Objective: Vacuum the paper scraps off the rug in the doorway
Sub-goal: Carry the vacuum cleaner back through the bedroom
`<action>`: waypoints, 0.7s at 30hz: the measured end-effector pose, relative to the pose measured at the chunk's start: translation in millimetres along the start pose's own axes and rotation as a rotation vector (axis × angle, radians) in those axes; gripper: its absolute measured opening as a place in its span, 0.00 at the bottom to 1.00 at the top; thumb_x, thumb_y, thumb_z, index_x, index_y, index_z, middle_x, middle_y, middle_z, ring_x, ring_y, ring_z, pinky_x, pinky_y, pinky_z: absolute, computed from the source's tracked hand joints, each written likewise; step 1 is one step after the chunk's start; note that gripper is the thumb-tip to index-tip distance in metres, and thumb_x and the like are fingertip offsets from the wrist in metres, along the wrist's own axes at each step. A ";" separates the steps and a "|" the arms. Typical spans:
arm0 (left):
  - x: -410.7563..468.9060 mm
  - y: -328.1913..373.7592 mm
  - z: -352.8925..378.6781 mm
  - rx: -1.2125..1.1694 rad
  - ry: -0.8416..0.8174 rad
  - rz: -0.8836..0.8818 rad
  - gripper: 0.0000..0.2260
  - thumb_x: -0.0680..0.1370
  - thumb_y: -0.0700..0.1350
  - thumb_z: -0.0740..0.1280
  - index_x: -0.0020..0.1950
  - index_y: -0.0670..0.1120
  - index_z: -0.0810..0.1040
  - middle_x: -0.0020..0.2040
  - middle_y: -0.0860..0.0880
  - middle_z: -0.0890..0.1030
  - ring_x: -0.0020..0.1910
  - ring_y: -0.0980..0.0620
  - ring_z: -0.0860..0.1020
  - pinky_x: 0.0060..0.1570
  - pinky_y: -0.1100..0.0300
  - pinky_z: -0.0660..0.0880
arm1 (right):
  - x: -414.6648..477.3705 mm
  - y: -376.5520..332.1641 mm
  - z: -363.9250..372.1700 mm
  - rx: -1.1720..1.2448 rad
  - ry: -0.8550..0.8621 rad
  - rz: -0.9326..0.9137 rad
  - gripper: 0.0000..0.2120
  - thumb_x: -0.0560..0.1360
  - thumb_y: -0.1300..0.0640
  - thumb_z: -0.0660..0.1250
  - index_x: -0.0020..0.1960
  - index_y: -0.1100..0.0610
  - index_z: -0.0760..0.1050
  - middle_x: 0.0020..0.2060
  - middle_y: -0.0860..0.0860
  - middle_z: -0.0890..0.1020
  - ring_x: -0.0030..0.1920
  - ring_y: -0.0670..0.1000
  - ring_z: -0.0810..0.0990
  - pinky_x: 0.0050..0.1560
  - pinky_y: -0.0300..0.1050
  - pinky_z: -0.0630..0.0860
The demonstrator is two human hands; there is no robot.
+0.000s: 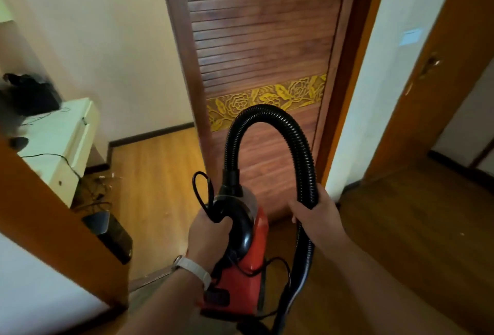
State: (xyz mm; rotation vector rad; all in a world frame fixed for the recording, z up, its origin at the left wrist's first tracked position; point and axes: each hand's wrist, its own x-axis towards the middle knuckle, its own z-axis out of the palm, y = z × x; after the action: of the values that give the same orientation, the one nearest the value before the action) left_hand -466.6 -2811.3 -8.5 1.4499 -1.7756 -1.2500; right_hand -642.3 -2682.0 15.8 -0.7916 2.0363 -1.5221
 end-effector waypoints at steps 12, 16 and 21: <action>43.4 122.3 192.9 -0.068 -0.316 0.155 0.07 0.72 0.39 0.67 0.34 0.45 0.77 0.26 0.48 0.77 0.27 0.49 0.77 0.30 0.57 0.71 | 62.4 41.8 -172.0 -0.048 0.419 0.051 0.12 0.73 0.59 0.72 0.48 0.47 0.72 0.38 0.53 0.79 0.36 0.52 0.79 0.32 0.41 0.77; 76.9 156.3 263.6 -0.025 -0.414 0.255 0.04 0.71 0.40 0.67 0.36 0.41 0.78 0.27 0.46 0.78 0.27 0.49 0.78 0.26 0.61 0.70 | 103.4 60.2 -220.0 -0.098 0.525 0.090 0.11 0.74 0.60 0.72 0.48 0.51 0.71 0.37 0.54 0.77 0.34 0.50 0.75 0.31 0.41 0.76; 119.6 201.0 358.8 -0.041 -0.534 0.301 0.03 0.70 0.38 0.68 0.39 0.45 0.77 0.30 0.48 0.79 0.31 0.48 0.79 0.29 0.62 0.69 | 162.8 78.2 -274.8 -0.139 0.660 0.187 0.10 0.73 0.61 0.71 0.47 0.51 0.71 0.39 0.54 0.78 0.36 0.50 0.76 0.33 0.43 0.78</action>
State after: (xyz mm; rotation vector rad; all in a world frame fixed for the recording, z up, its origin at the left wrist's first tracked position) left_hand -894.9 -2807.8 -4.5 0.8205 -2.1885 -1.5906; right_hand -957.6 -2588.7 9.8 -0.1243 2.6118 -1.6902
